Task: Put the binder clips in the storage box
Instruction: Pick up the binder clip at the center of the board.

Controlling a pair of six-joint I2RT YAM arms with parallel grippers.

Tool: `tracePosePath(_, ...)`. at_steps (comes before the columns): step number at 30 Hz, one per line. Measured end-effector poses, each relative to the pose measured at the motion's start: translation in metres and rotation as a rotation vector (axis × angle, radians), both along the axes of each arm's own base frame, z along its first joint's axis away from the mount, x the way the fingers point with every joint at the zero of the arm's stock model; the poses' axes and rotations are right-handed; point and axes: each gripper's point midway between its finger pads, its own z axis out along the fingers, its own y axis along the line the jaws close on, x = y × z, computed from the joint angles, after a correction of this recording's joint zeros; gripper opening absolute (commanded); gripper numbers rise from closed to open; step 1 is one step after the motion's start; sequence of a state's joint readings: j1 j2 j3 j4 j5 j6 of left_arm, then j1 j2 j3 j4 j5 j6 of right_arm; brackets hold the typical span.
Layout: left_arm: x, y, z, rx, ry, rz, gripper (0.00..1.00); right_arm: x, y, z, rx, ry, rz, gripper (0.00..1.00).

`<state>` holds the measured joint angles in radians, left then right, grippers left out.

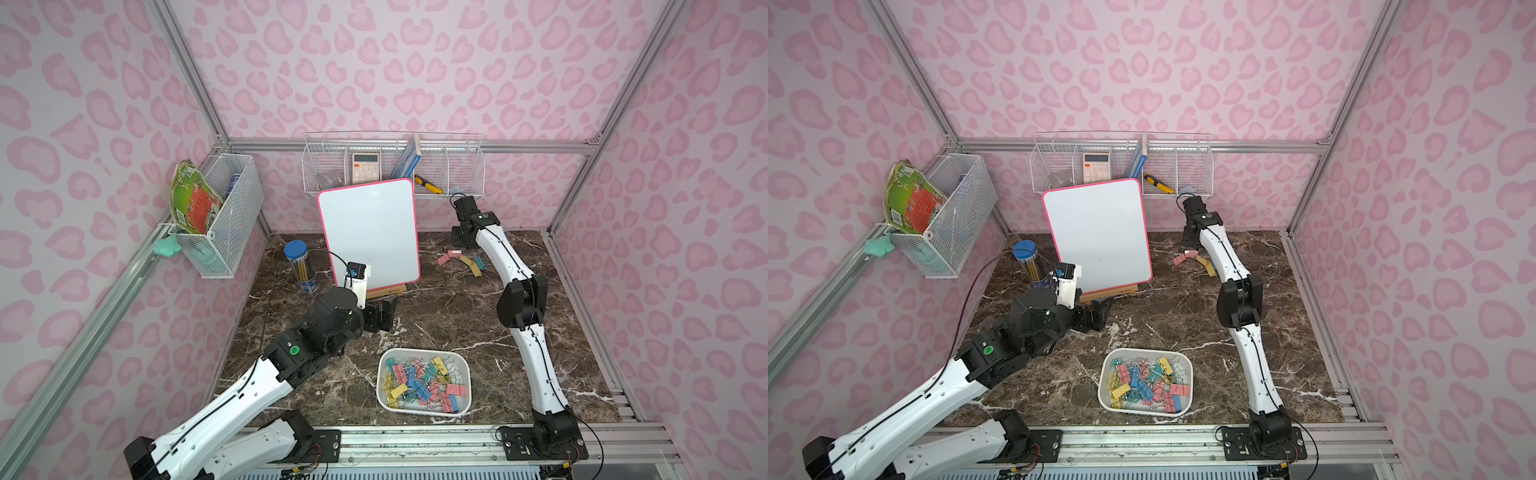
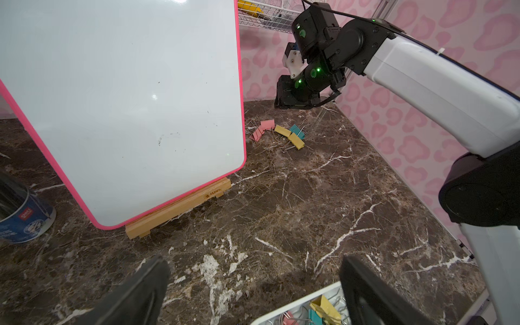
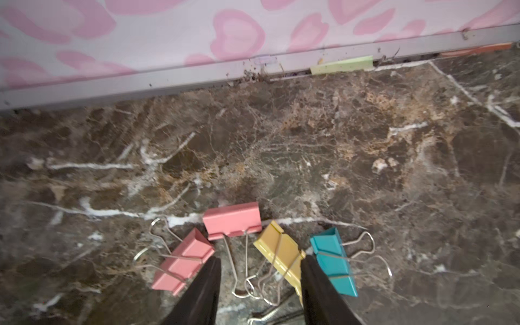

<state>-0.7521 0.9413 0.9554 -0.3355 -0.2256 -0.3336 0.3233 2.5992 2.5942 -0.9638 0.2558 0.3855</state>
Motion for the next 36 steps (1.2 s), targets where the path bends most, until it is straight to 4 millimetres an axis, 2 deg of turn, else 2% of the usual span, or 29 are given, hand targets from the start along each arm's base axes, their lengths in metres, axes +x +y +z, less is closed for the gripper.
tracePosePath(4, -0.001, 0.000, 0.001, 0.005, 0.002, -0.003, 0.99, -0.021, -0.006, -0.022, -0.055, 0.077, 0.017, 0.48)
tracePosePath(10, -0.004, 0.004, 0.002, -0.002, -0.007, 0.000, 0.99, -0.017, -0.012, -0.024, -0.059, 0.072, 0.010, 0.49)
tracePosePath(13, -0.004, 0.005, 0.001, 0.002, -0.005, 0.003, 0.99, -0.016, -0.008, -0.029, -0.070, 0.074, 0.025, 0.47)
tracePosePath(23, -0.005, 0.005, 0.002, -0.002, -0.008, 0.004, 0.99, -0.010, -0.007, -0.032, -0.076, 0.057, 0.025, 0.16)
tracePosePath(27, -0.005, 0.006, 0.002, -0.002, -0.007, 0.004, 0.99, -0.010, -0.006, -0.035, -0.079, 0.062, 0.030, 0.13)
tracePosePath(32, -0.005, 0.005, 0.002, -0.004, -0.007, 0.005, 0.99, -0.005, -0.007, -0.031, -0.086, 0.034, 0.026, 0.00)
tracePosePath(36, -0.005, 0.005, 0.002, -0.003, -0.006, 0.004, 0.99, -0.008, -0.008, -0.024, -0.079, 0.040, 0.022, 0.00)
